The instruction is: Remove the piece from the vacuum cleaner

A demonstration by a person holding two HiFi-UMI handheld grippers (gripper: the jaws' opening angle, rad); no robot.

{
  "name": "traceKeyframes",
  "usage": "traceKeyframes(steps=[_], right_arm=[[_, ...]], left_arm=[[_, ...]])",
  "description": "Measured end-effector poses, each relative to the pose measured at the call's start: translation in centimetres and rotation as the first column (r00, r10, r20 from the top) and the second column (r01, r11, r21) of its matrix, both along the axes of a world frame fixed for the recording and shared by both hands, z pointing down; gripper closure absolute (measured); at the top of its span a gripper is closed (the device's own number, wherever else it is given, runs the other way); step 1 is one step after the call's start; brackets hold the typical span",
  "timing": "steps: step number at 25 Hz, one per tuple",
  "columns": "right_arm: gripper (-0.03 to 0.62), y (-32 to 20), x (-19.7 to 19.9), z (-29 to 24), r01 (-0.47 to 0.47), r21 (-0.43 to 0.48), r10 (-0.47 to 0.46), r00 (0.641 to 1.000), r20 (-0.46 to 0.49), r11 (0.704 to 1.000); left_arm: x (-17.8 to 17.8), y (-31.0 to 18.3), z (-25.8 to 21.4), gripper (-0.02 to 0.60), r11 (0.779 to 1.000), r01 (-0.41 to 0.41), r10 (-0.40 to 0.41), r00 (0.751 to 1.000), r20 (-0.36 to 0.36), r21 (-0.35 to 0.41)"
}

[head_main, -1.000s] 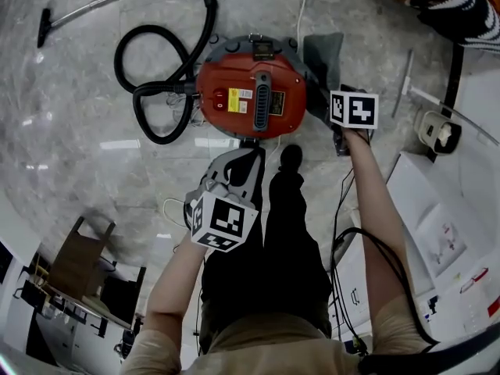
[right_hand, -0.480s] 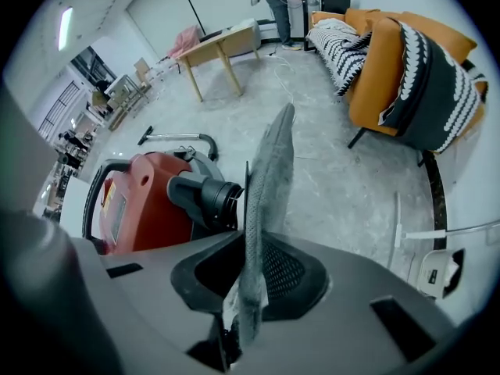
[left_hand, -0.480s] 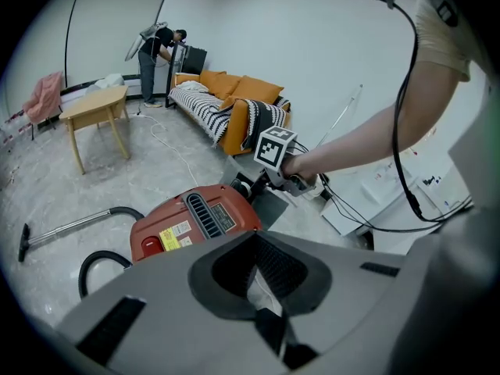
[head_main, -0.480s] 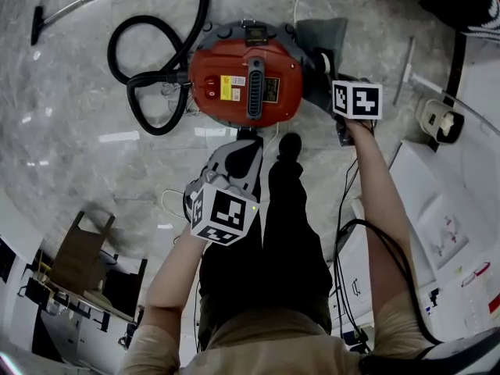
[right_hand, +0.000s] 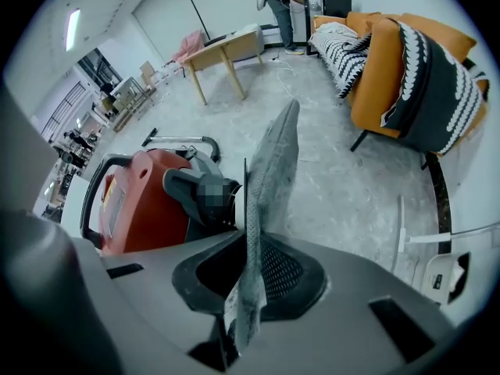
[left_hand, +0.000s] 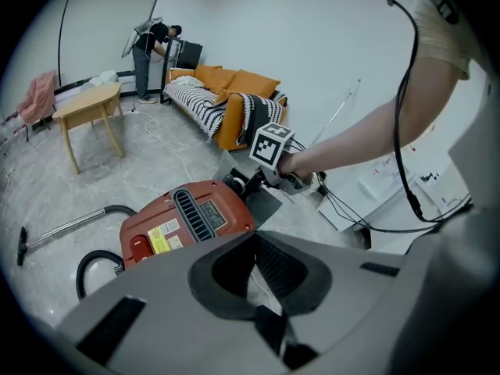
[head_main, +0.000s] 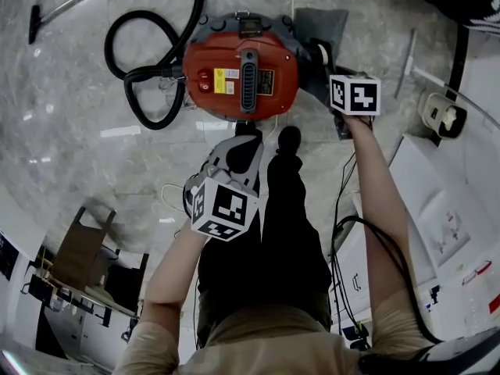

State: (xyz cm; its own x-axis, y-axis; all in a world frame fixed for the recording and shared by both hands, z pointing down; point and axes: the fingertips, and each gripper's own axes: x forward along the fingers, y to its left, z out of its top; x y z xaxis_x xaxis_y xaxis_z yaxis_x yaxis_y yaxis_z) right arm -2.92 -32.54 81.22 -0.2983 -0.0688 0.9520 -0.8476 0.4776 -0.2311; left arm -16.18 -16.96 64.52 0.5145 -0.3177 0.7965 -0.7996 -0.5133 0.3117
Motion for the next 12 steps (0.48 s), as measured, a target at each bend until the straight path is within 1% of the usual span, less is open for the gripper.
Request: traceKeyframes(steps=[2, 7, 12], right_arm=[[0.548, 0.06, 0.12, 0.06, 0.021, 0.024, -0.021, 1.0, 0.0, 1.0], [0.548, 0.1, 0.41, 0.21, 0.004, 0.044, -0.006, 0.999, 0.036, 0.999], [0.548, 0.16, 0.4, 0.15, 0.041, 0.086, -0.047, 0.997, 0.069, 0.995]], left_arm=[[0.33, -0.12, -0.08, 0.578, 1.0, -0.004, 0.004, 1.0, -0.003, 0.001], [1.0, -0.04, 0.01, 0.578, 1.0, -0.022, 0.022, 1.0, -0.009, -0.002], [1.05, 0.31, 0.07, 0.578, 1.0, -0.022, 0.022, 1.0, -0.004, -0.004]])
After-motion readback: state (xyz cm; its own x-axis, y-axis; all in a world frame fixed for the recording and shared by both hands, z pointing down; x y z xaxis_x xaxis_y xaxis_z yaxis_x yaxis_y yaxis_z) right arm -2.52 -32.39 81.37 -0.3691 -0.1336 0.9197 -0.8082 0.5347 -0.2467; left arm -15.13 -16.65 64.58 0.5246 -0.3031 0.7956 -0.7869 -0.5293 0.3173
